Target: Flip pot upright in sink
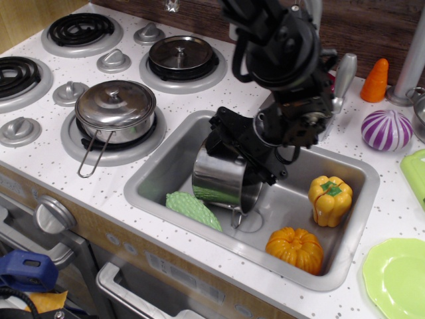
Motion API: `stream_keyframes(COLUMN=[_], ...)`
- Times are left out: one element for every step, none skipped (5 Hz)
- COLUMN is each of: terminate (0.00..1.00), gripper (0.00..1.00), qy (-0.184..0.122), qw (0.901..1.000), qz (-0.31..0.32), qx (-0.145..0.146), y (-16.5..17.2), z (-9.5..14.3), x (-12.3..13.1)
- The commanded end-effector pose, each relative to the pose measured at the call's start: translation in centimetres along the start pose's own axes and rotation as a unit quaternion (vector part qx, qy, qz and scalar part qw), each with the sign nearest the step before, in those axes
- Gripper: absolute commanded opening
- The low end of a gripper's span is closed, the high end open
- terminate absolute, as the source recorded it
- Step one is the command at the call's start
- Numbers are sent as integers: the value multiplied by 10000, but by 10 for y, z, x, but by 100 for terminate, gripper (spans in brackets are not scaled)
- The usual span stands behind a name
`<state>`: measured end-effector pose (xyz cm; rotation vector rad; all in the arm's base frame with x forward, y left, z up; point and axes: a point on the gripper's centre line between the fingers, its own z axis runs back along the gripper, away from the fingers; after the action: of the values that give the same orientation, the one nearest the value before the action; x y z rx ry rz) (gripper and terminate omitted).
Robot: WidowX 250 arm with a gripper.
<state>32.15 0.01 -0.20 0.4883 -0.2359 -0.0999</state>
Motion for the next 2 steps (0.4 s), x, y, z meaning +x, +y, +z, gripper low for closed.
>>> stream_keyframes(terminate=[0, 0], gripper=[0, 0], qy=[-313, -356], qw=[9989, 9986], qz=[294, 311], qx=[-197, -232], y=[8, 10], z=[1, 0], x=[4, 4])
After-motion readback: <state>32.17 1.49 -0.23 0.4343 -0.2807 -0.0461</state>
